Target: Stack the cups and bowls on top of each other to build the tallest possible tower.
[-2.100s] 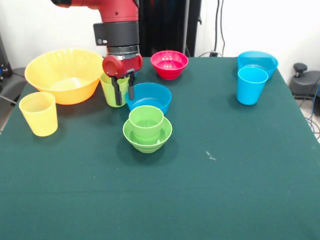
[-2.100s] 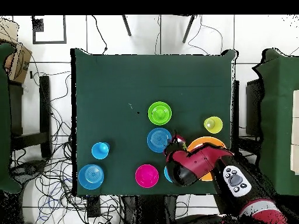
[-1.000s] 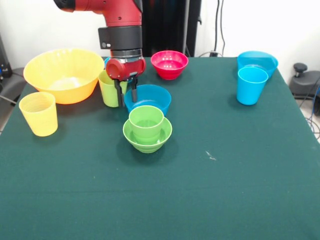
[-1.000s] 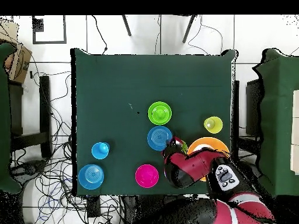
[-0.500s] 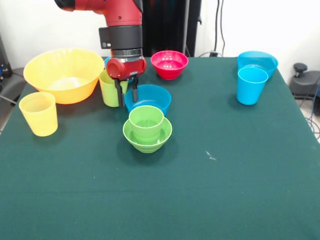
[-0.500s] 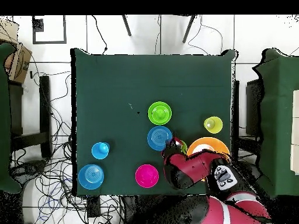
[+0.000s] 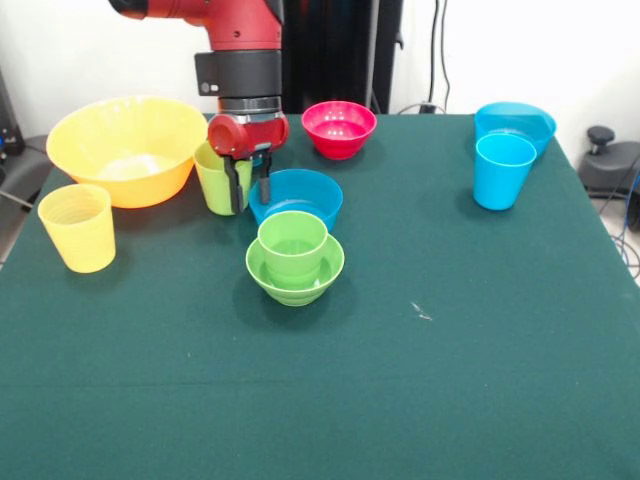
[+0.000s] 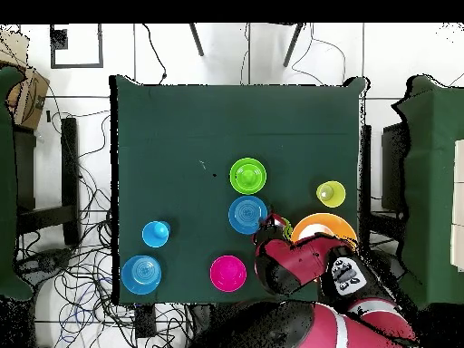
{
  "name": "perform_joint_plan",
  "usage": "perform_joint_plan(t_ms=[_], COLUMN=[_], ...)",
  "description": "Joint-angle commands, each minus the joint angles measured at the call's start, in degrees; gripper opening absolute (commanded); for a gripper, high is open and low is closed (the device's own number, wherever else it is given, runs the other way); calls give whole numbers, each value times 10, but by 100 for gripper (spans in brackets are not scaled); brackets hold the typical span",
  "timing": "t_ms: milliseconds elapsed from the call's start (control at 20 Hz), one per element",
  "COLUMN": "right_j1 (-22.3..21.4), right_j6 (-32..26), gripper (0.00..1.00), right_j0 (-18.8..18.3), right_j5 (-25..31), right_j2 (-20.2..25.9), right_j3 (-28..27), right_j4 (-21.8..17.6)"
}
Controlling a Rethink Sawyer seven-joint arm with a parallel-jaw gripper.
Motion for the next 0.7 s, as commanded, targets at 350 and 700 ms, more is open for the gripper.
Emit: perform_joint_plan(t_ms=[350,700], right_j1=[89,90], right_j6=[71,76], gripper=[100,100], right_j0=[22,21], right_j5=[-13,-16], right_j2=[-2,-4], right_j3=[-73,-72], right_j4=[29,36])
